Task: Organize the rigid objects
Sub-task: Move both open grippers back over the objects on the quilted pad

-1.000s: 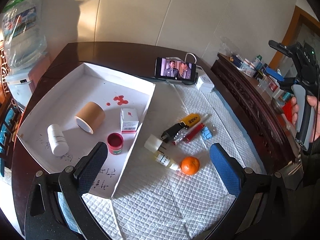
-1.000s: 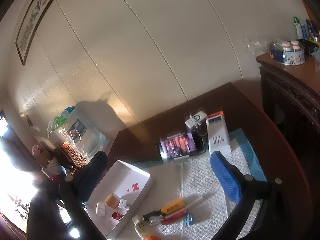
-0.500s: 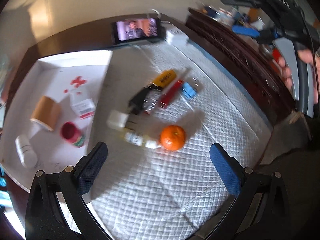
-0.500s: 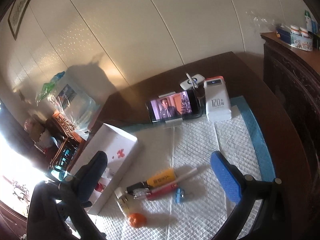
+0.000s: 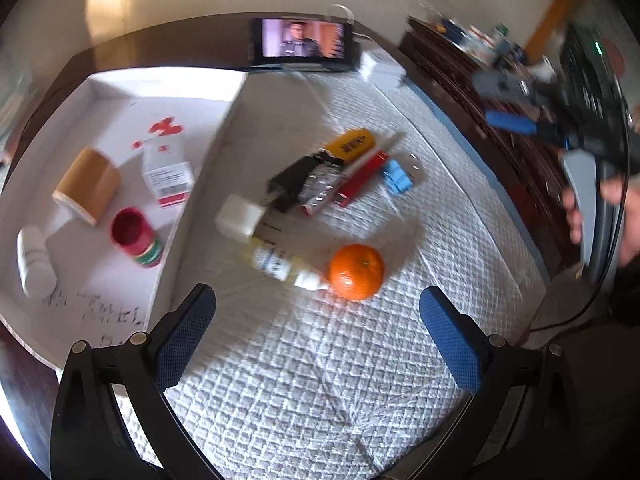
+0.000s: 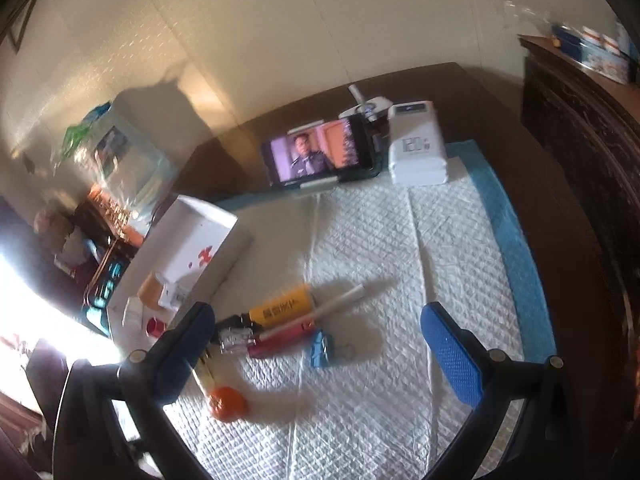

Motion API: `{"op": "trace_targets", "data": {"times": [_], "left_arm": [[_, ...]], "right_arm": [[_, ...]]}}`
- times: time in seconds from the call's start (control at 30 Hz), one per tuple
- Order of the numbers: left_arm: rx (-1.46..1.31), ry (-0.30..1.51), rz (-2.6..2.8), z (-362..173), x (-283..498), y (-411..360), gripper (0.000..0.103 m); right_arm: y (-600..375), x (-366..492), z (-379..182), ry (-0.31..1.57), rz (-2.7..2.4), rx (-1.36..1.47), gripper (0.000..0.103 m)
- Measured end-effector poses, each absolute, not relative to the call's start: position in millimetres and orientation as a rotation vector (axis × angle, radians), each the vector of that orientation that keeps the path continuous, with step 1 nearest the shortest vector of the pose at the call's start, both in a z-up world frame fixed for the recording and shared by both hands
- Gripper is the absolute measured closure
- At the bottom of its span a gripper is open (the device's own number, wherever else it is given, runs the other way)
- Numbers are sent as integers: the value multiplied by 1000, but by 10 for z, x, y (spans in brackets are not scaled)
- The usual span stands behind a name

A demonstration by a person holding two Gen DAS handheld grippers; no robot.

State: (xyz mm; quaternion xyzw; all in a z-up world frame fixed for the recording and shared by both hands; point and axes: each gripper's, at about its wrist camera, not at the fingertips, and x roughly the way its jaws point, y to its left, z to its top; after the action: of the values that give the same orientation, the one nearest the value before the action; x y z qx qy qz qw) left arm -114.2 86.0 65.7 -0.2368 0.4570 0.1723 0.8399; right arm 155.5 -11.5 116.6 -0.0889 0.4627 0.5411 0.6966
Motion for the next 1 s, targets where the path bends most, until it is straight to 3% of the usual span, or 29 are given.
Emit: {"op": "trace_targets", "data": {"times": [0.37,0.47,0.57,0.63,1.0], "left_arm": [[-585,843,547,785,-1676,1083,0],[-578,882,546,679,-1707,1029,6],[-554,911,536,608,-1679,955,6],[-548,920,518,596,-1651,928,6],[-501,925,406,658,-1488,817,6]], "right_arm": [[-165,927,878,919,1449,-456,0],[-196,784,809,900,1497,-520,1],[-183,720,714,943,1513,-539,17],[-148,678,651,982,1532,-543,33],[292,192,438,966,1698,-659,37]]}}
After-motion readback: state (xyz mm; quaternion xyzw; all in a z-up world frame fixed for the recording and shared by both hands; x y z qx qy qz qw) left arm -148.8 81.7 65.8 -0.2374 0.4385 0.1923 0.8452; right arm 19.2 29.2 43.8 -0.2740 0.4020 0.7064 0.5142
